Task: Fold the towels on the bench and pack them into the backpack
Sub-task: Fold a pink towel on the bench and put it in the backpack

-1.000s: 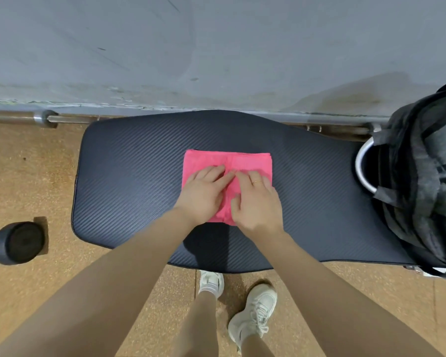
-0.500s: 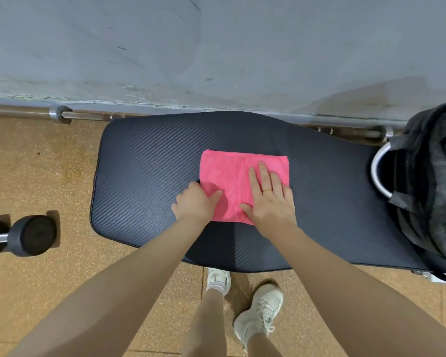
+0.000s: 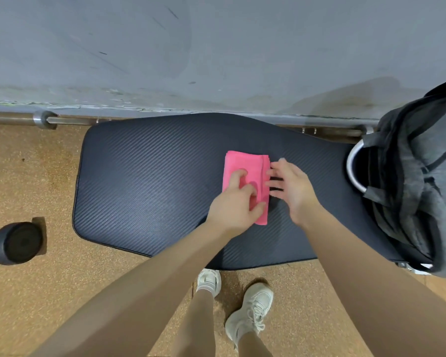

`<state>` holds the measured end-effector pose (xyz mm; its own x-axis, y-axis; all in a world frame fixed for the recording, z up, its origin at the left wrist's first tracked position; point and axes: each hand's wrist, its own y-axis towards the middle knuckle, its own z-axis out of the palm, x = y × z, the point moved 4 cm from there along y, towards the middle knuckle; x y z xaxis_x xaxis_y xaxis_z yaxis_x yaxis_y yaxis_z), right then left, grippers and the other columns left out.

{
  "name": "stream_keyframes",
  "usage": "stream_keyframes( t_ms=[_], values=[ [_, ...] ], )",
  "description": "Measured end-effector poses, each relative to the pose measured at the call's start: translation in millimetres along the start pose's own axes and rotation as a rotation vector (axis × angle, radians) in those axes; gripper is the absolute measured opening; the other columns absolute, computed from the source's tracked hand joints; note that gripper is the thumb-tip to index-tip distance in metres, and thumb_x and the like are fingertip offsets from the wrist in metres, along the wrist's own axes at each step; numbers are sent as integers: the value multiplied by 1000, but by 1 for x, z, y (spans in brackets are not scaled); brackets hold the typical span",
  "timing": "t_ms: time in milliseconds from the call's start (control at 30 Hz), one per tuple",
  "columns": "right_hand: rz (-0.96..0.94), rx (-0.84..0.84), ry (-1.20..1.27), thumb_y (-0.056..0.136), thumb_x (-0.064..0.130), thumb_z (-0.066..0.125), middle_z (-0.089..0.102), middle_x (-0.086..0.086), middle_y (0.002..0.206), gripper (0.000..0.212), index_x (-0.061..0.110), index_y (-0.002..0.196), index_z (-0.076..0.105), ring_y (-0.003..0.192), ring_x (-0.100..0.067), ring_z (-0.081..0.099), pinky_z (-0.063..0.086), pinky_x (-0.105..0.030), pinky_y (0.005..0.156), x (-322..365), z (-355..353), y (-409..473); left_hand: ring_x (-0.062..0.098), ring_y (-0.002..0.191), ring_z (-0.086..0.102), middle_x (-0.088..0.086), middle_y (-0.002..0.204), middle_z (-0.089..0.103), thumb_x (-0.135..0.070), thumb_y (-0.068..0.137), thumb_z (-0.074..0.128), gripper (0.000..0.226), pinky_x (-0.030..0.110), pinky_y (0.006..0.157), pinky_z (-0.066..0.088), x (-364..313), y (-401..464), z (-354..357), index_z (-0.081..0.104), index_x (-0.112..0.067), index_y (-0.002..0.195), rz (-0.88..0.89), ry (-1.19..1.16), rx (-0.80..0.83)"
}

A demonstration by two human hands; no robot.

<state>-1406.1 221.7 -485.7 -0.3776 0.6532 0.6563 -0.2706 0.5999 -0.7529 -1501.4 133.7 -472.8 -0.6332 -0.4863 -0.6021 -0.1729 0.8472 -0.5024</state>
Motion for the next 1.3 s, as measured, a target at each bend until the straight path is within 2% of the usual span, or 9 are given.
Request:
stream_keyframes(
  t_ms=[167, 300, 400, 567, 667, 833, 1100, 1167, 1300],
  values=[
    [-186, -48, -648, 87, 23, 59, 53, -1, 114, 34, 11, 118, 51, 101, -10, 48, 36, -22, 82, -23, 0, 0, 26, 130, 39, 6, 153, 23, -21, 97, 35, 37, 35, 99, 36, 5, 8, 9, 50, -6, 128, 113, 193, 100],
    [-221, -120, -729, 86, 18, 60, 51, -9, 119, 42, 14, 125, 44, 97, -17, 50, 41, -29, 81, -29, 5, 1, 28, 137, 31, 9, 149, 33, -47, 80, 55, 58, 44, 112, 22, 12, 14, 1, 52, -15, 129, 319, 607, -63],
    [-190, -157, -813, 87, 26, 60, 50, -7, 115, 44, 21, 128, 45, 100, -21, 53, 46, -36, 82, -30, 0, 3, 24, 144, -11, 8, 156, -7, -66, 82, 41, 96, 35, 110, -18, 26, 29, 10, 0, -9, 147, 290, 656, 93],
    [-247, -33, -743, 89, 18, 57, 57, -3, 82, 44, 22, 132, 51, 80, -12, 49, 47, -24, 80, -29, -13, 8, 30, 142, -18, 11, 155, -17, -81, 59, 52, 128, 42, 109, -22, 21, 46, 22, -18, -15, 144, 204, 580, 53],
    [-126, 147, -726, 94, 15, 51, 57, -3, 82, 54, 29, 143, 33, 73, -10, 51, 41, -10, 65, -32, -23, 0, 30, 140, -23, 11, 153, -22, -83, 55, 53, 134, 43, 107, -27, 16, 50, 27, -24, -17, 142, 129, 628, 45],
    [-42, 109, -750, 97, 18, 44, 62, -8, 97, 57, 21, 147, 19, 84, -18, 57, 40, -24, 73, -13, -52, -40, 31, 139, -25, 13, 151, -27, -83, 56, 54, 136, 49, 114, -14, -7, 45, 10, -27, -14, 141, 44, 720, 208],
    [-254, -586, -1110, 91, 20, 54, 46, -14, 136, 36, 6, 124, 53, 123, -35, 44, 37, -47, 99, 31, -163, -70, 27, 143, 5, 8, 157, -8, -63, 87, 36, 88, 41, 114, 11, -114, 40, 23, -1, -12, 148, 337, 646, 348],
    [-192, -655, -1193, 87, 28, 61, 34, -19, 147, 55, 4, 134, 44, 133, -39, 34, 31, -51, 106, 28, -188, -67, 25, 143, 5, 8, 157, -3, -54, 92, 36, 79, 38, 115, 9, -142, 53, 38, 1, -10, 148, 340, 518, 382],
    [71, -470, -1297, 89, 43, 54, 7, -13, 157, 82, 10, 148, 7, 142, -32, 16, 25, -44, 111, 9, -226, -50, 23, 142, 11, 7, 156, 10, -37, 96, 39, 63, 32, 114, 12, -188, 81, 60, 12, -10, 147, 270, 231, 297]
  ],
)
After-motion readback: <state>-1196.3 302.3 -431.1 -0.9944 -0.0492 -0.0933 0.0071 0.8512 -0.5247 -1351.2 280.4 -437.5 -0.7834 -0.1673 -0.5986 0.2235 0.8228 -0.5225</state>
